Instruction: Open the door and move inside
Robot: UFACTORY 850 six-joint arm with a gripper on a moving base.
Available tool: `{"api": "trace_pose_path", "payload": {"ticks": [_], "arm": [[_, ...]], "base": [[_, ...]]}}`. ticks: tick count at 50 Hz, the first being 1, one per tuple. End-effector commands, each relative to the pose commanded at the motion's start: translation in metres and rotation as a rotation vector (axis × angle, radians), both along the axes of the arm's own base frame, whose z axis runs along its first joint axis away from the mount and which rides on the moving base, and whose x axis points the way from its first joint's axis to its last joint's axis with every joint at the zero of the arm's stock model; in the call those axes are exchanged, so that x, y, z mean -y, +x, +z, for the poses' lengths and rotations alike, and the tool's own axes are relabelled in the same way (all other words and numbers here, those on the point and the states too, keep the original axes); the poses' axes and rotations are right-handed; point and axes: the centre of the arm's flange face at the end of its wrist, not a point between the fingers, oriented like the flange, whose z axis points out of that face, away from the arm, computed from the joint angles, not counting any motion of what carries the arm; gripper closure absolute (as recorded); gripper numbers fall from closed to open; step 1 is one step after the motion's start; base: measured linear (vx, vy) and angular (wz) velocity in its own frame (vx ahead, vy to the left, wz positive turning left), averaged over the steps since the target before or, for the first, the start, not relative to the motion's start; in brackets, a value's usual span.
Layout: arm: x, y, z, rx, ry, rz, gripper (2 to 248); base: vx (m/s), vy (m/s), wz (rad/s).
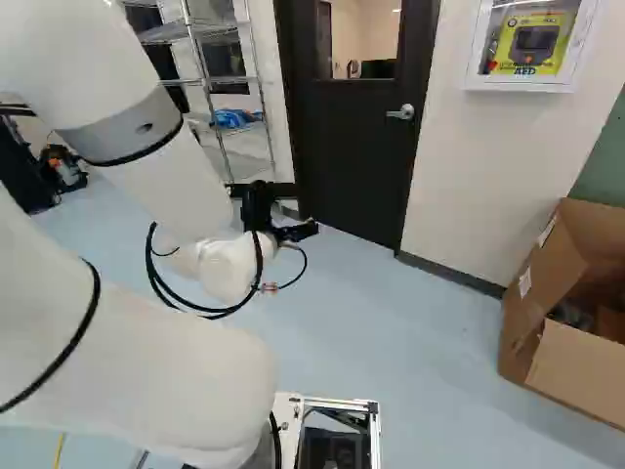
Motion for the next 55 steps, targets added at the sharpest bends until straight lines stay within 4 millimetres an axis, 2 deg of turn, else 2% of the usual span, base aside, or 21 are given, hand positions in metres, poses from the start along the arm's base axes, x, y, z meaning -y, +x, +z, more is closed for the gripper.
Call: {"api": "trace_pose_path", "payload": {"ticks": [29, 55], "arm": [[0.0000, 0.0000, 0.0000, 0.000, 0.000, 0.000, 3], [0.0000, 0.0000, 0.0000, 0.000, 0.000, 0.000, 3]], "base": [[0.086, -0.004, -0.009], [0.157, 0.000, -0.007]]}}
